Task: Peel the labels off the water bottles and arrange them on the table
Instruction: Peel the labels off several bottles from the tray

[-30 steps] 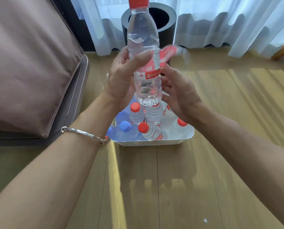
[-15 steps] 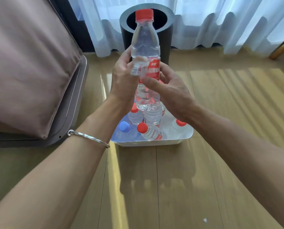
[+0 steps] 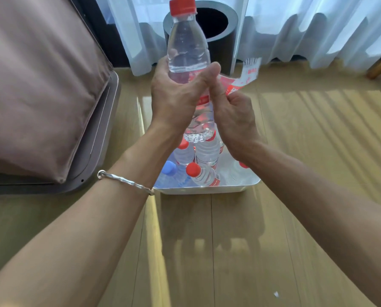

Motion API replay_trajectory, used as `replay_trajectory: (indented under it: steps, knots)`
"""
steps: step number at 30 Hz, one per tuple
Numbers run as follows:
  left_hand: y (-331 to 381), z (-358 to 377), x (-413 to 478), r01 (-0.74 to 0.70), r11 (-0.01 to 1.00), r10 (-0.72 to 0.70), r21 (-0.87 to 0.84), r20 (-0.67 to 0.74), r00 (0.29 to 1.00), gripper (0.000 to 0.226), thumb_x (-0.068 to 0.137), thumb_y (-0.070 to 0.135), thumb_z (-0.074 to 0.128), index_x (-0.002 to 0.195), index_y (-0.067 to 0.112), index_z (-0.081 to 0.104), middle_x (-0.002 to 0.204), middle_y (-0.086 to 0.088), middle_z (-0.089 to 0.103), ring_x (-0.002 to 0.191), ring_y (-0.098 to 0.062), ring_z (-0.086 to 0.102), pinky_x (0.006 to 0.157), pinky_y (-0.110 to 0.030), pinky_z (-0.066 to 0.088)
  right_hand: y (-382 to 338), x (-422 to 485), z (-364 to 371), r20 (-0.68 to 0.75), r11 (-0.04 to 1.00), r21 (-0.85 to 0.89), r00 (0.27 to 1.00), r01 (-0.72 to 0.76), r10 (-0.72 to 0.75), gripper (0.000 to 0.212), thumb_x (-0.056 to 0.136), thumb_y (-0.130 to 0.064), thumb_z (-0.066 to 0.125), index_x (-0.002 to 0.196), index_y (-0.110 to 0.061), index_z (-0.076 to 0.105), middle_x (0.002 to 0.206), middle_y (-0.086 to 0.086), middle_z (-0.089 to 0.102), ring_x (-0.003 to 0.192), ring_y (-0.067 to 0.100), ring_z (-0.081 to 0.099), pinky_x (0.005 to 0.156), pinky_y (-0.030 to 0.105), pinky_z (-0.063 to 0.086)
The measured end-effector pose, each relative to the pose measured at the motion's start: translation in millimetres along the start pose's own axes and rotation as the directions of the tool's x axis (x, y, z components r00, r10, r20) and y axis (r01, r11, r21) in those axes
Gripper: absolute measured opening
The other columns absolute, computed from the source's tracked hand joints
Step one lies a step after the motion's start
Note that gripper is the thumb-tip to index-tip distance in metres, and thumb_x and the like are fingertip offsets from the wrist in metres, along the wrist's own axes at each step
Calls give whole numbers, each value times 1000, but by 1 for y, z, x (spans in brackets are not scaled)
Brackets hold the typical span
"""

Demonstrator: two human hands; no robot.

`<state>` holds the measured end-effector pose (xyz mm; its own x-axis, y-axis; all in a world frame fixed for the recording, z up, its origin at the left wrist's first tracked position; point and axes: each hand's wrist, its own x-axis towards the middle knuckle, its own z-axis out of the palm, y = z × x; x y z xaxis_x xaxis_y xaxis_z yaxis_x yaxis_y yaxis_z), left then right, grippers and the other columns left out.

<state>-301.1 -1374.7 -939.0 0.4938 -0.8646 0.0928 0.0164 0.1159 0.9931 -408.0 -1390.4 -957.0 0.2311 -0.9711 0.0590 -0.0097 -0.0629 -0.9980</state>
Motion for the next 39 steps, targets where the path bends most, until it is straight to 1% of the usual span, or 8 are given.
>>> replay_trajectory:
  steps: [6, 10, 13, 19, 28, 32, 36, 39]
  knots:
    - [15, 2, 0, -56, 996, 62, -71, 97, 993, 39, 75, 18, 80, 108, 10, 59, 92, -3, 69, 86, -18, 68, 82, -40, 58, 5, 1, -10, -81, 991, -129, 996, 32, -43, 51, 103, -26, 48, 79, 18, 58, 65, 17, 56, 55, 18, 47, 50, 25, 40]
    - [20, -5, 5, -29, 985, 61, -168, 191, 980, 33, 72, 24, 79, 98, 11, 63, 81, 0, 69, 79, -22, 64, 77, -40, 54, 7, 7, -13, -49, 991, -135, 998, 25, -32, 60, 93, -41, 53, 72, 16, 55, 71, 32, 60, 61, 32, 60, 65, 52, 56]
    - [22, -13, 9, 94, 969, -14, -229, 329, 944, 29, 83, 24, 69, 104, 5, 60, 86, -7, 66, 82, -27, 62, 80, -42, 53, 16, 5, -21, -47, 985, -168, 999, -35, 27, 49, 100, -25, 54, 58, -1, 57, 53, -2, 63, 54, 10, 60, 51, 22, 51]
    - [20, -24, 12, 249, 928, -78, -276, 509, 857, 59, 73, 34, 81, 117, 4, 55, 98, -11, 62, 95, -29, 59, 89, -46, 50, 19, 3, -25, -15, 986, -74, 989, -148, 147, 32, 100, -16, 51, 81, 2, 69, 82, 14, 75, 73, 24, 74, 62, 29, 60]
    - [27, -26, 12, 314, 849, -47, -426, 531, 846, 79, 61, 35, 87, 122, -2, 53, 106, -15, 61, 96, -25, 63, 87, -37, 54, 33, -1, -26, 160, 945, -247, 952, -217, 260, 25, 97, -17, 61, 94, 6, 70, 73, 7, 70, 56, 6, 66, 62, 24, 60]
    - [27, -25, 11, 283, 878, -38, -386, 534, 845, 69, 64, 39, 81, 117, 1, 56, 100, -11, 61, 92, -22, 62, 84, -35, 53, 40, 0, -34, 261, 918, -346, 919, -196, 294, 23, 95, -24, 64, 98, -2, 68, 76, 2, 71, 66, 8, 70, 69, 29, 61]
    - [29, -19, 9, 193, 938, -22, -288, 507, 862, 56, 68, 39, 72, 111, 6, 56, 85, 1, 67, 79, -14, 64, 74, -29, 53, 39, 8, -45, 295, 907, -407, 925, -107, 242, 77, 67, -43, 74, 136, -18, 52, 117, 3, 65, 96, 17, 65, 84, 34, 56]
    - [25, -13, 5, 168, 956, -35, -240, 476, 879, 53, 69, 33, 72, 112, 7, 55, 86, 3, 70, 81, -13, 66, 75, -29, 52, 14, 21, -48, 182, 990, -138, 983, -5, 30, 77, 67, -51, 63, 135, -15, 55, 127, 2, 61, 115, 13, 59, 97, 30, 46]
